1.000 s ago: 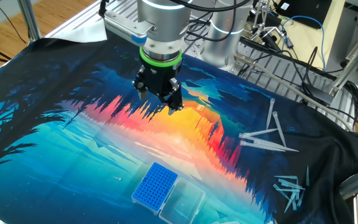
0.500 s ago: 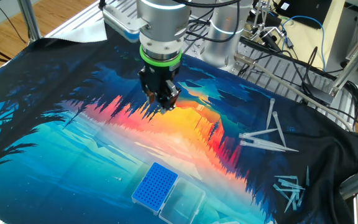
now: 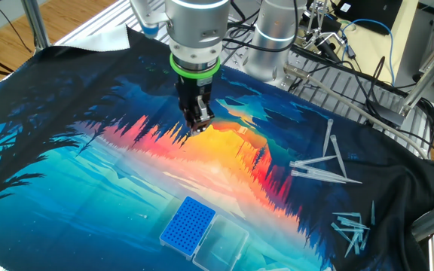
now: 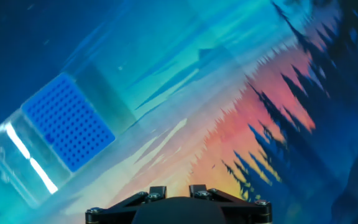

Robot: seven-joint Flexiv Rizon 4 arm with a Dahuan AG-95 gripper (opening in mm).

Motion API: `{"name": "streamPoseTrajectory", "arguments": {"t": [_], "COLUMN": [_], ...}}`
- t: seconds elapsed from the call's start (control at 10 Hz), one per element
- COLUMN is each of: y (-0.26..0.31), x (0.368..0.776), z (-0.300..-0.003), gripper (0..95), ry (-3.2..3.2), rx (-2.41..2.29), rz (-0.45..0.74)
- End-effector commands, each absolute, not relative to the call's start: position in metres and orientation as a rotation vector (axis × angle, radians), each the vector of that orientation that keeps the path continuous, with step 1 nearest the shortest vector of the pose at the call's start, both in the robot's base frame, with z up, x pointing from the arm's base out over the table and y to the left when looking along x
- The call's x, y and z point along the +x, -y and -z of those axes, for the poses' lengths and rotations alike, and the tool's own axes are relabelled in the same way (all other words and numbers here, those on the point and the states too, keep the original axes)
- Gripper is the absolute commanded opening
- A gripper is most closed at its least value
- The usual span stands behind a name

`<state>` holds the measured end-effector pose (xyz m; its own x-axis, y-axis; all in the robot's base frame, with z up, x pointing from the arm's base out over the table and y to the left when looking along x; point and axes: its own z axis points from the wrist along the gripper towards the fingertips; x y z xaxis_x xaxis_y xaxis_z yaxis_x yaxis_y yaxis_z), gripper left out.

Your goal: Insert a small pipette tip into the holder for small pipette tips

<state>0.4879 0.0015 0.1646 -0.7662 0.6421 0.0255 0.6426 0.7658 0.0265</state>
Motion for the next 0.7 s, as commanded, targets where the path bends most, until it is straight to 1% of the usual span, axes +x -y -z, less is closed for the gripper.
{"name": "streamPoseTrajectory", "arguments": {"t": [0.1,0.5,0.7], "y": [-0.0017,-0.0019,-0.0021], "x": [0.4865,0.4866,0.4868], "z": [-0.164,-0.1636,-0.163], "gripper": [19.0,19.0,19.0], "ry": [2.93,2.937,2.903], "rx": [-1.106,-1.139,-1.226], "rz": [0.06,0.072,0.084]}}
